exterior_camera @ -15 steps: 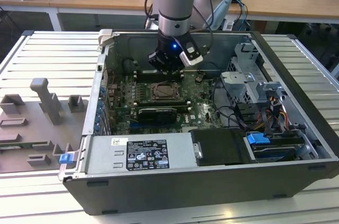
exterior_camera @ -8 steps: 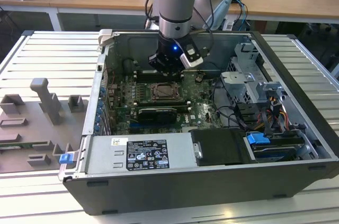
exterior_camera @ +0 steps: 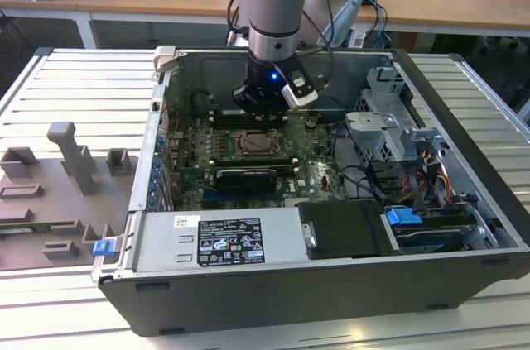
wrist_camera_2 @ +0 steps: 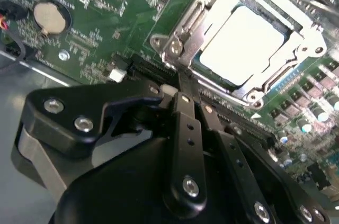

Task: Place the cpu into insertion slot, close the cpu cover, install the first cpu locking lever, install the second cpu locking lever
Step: 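Install the first cpu locking lever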

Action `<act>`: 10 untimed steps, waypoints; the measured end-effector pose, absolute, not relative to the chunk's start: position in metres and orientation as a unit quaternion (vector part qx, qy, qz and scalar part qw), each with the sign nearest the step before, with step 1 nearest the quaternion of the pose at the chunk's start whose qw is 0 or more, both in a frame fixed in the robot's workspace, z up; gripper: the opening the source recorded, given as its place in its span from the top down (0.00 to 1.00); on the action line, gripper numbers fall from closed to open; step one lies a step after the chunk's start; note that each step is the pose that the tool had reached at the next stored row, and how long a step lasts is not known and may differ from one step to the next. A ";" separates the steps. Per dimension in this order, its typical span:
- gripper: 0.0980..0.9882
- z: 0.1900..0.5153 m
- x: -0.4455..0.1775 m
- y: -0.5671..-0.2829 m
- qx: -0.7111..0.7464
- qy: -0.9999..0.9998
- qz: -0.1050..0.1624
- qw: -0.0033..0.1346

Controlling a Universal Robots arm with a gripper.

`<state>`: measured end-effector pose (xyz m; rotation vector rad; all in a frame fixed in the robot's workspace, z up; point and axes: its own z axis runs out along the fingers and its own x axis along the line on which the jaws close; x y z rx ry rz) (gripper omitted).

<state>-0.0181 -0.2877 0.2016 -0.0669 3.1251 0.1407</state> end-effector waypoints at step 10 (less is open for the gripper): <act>0.99 0.209 -0.018 -0.288 -0.022 0.999 0.045 0.006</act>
